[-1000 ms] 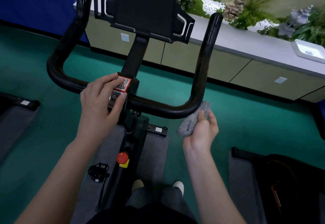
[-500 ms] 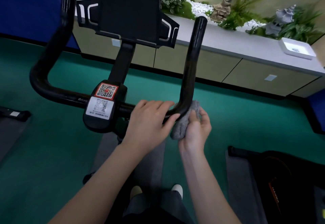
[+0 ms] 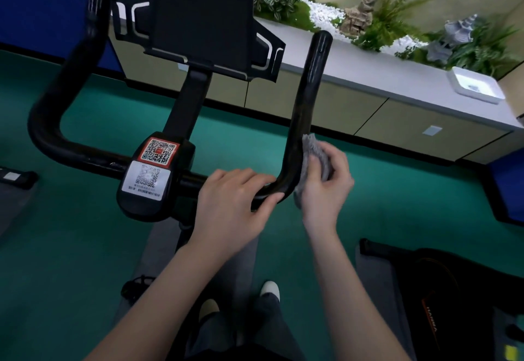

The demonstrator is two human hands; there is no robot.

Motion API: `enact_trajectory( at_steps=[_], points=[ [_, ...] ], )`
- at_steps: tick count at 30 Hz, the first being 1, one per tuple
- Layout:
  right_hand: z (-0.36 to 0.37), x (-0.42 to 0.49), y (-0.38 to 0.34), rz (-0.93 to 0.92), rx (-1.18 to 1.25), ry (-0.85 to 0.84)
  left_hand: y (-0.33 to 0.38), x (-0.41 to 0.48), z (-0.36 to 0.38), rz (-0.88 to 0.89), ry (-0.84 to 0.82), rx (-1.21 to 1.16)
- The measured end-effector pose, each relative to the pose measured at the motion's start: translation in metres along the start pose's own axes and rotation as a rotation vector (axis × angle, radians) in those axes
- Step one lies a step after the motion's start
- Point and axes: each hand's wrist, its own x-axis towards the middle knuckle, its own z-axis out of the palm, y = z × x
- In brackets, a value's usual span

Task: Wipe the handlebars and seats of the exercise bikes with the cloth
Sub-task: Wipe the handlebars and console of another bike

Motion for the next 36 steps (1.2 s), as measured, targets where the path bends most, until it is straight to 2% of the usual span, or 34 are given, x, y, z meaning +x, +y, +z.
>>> enact_trajectory(
  at_steps=[2,4,7,9,11,14,17,19,22,25,29,33,36],
  points=[
    [-0.004,0.024,-0.006,0.001,-0.049,-0.093,0.001,-0.001,0.0,-0.017,-0.007,-0.01],
    [-0.011,0.041,-0.017,-0.112,-0.105,-0.218,0.003,-0.001,-0.001,-0.049,-0.022,-0.021],
    [-0.018,0.056,-0.032,-0.388,-0.245,-0.667,0.005,0.001,-0.004,-0.104,-0.036,-0.037],
    [-0.016,0.062,-0.04,-0.49,-0.372,-0.966,0.006,0.003,-0.007,-0.126,-0.048,-0.05],
    [-0.01,0.072,-0.045,-0.586,-0.471,-1.109,0.007,0.003,-0.008,-0.135,-0.06,-0.056],
    [-0.002,0.092,-0.049,-0.686,-0.554,-1.132,0.008,0.005,-0.01,-0.151,-0.082,-0.062],
    [0.004,0.108,-0.054,-0.645,-0.588,-1.062,0.007,0.005,-0.01,-0.169,-0.079,-0.085],
    [0.007,0.107,-0.058,-0.624,-0.569,-1.081,0.007,0.005,-0.011,-0.178,-0.085,-0.093],
    [0.019,0.096,-0.068,-0.594,-0.66,-1.362,0.008,0.005,-0.011,-0.191,-0.08,-0.099],
    [0.04,0.094,-0.079,-0.528,-0.904,-1.604,0.008,0.006,-0.011,-0.196,-0.081,-0.109],
    [0.068,0.107,-0.083,-0.522,-1.163,-1.639,0.008,0.005,-0.011,-0.196,-0.08,-0.119],
    [0.078,0.105,-0.085,-0.289,-1.11,-1.782,0.008,0.006,-0.011,-0.206,-0.076,-0.12],
    [0.084,0.092,-0.077,-0.351,-1.246,-1.871,0.007,0.006,-0.01,-0.206,-0.082,-0.109]
  ],
)
